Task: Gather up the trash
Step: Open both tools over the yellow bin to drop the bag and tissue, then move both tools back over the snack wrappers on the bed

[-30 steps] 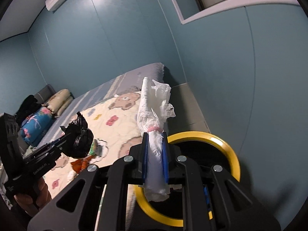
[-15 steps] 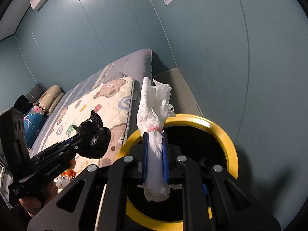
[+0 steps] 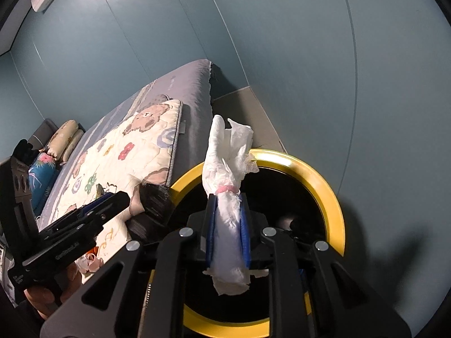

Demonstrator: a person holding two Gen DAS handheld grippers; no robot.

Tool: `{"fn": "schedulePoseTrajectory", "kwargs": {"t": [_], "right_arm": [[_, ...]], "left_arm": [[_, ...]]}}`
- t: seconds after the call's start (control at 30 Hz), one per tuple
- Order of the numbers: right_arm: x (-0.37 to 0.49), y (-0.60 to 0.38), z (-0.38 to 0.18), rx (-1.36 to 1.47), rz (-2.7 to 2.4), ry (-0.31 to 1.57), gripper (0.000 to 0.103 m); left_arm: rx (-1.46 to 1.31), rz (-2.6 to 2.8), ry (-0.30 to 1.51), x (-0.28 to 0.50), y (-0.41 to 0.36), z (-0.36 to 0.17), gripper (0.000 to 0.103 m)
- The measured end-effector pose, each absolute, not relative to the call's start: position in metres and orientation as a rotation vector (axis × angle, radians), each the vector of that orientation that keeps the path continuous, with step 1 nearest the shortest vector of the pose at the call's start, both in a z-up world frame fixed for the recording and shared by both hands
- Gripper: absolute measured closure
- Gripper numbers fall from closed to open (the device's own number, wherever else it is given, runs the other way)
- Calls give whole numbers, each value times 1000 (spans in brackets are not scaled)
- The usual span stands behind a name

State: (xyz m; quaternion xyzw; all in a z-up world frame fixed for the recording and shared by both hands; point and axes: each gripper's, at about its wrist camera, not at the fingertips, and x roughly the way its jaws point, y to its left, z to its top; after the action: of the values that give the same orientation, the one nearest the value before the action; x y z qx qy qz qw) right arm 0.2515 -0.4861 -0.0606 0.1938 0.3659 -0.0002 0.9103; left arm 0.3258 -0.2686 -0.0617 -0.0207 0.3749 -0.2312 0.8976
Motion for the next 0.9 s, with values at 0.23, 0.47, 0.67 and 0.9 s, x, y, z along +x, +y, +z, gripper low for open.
{"fn": "schedulePoseTrajectory", "kwargs": {"t": [0.23,0.47,0.67,0.9], "right_arm": [[250,-485,-62,415,-35,770,66],[237,-482,-61,428,-42,775,52],[229,-457,-55,408,18,770,47],[229,-407,-36,351,112,754,44]], "left_arm": [[-67,-453,768,315,-253,-59,25],[-52,-369,702,298,-215,-52,11],[-70,-297,687,288,-171,-48,10],[-98,-196,669,281,-111,-40,9]]}}
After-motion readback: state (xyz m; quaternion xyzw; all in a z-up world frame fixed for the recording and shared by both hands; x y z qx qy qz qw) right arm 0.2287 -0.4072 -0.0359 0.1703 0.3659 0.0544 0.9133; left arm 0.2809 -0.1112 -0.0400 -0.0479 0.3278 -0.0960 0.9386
